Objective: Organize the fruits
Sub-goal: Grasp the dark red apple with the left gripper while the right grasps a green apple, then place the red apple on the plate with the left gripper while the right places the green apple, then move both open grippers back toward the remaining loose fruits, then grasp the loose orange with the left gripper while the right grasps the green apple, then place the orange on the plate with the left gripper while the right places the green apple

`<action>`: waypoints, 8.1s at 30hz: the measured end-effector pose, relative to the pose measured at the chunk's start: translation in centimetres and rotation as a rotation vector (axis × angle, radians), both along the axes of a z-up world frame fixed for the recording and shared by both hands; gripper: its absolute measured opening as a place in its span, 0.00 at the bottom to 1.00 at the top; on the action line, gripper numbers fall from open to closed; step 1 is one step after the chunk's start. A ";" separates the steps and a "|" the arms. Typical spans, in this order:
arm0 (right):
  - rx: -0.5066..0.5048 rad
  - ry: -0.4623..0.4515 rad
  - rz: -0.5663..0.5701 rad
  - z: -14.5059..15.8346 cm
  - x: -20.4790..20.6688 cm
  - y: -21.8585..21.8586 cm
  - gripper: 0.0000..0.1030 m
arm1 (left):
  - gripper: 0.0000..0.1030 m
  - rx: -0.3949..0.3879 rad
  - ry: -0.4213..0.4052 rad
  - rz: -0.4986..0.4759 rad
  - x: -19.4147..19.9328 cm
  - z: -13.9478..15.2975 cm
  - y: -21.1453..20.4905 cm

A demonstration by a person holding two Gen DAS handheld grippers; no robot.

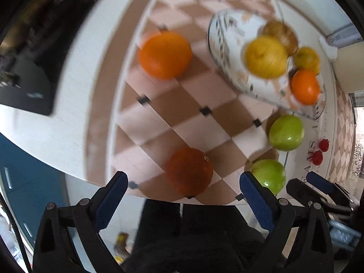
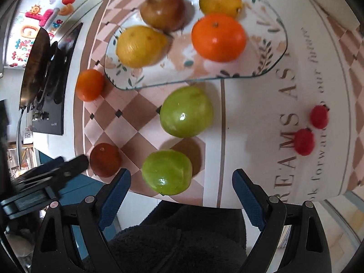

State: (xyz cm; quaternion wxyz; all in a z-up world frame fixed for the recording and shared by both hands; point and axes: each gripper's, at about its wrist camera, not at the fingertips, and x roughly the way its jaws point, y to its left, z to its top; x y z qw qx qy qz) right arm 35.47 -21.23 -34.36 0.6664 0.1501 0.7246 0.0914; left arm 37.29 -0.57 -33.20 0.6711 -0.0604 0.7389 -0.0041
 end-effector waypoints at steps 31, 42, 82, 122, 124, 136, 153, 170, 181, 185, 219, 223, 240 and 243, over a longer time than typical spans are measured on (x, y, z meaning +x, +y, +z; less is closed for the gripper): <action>0.040 0.063 0.049 -5.2 0.7 2.8 0.63 | 0.51 -0.022 -0.029 -0.054 0.2 0.1 -1.8; 0.160 -0.064 -0.080 2.5 3.7 -3.1 0.63 | 0.51 -0.155 -0.178 -0.100 5.3 9.4 -3.7; -0.182 -0.129 -0.110 0.9 14.9 -9.8 0.88 | 0.88 -0.009 -0.056 -0.055 17.6 2.9 -4.4; -0.215 -0.428 -0.012 20.9 -2.0 -3.4 0.91 | 0.88 0.021 -0.471 -0.118 -2.0 21.2 -4.5; -0.202 -0.437 -0.015 21.5 -2.5 -3.4 0.91 | 0.88 0.019 -0.479 -0.119 -2.2 21.7 -4.6; -0.165 -0.454 -0.047 22.5 -2.7 -3.9 0.91 | 0.88 0.015 -0.493 -0.109 -2.5 22.2 -4.6; -0.025 -0.102 -0.062 1.8 2.8 -2.0 0.76 | 0.88 0.202 -0.286 0.112 4.0 10.0 4.8; -0.072 -0.028 0.020 -4.4 5.9 2.3 0.68 | 0.88 0.073 -0.020 0.061 11.6 -1.6 4.2; -0.079 -0.046 0.038 -4.5 6.4 2.0 0.61 | 0.61 0.075 -0.072 -0.027 11.9 -2.1 2.1; -0.031 -0.029 0.002 -4.6 5.8 0.7 0.61 | 0.61 0.029 -0.060 -0.013 10.1 -1.7 1.5; 0.094 -0.104 -0.240 -1.9 9.0 -1.9 0.76 | 0.62 -0.299 0.026 0.216 13.1 0.1 1.2; 0.083 -0.119 -0.233 -1.0 8.9 -1.9 0.79 | 0.62 -0.320 0.018 0.220 12.7 0.6 1.7; -0.309 -0.271 -0.080 6.0 5.2 -2.0 0.92 | 0.86 0.020 -0.249 -0.107 7.0 7.9 -2.1; -0.324 -0.306 -0.071 8.0 3.9 -2.1 0.92 | 0.86 0.037 -0.290 -0.117 5.6 9.2 -2.5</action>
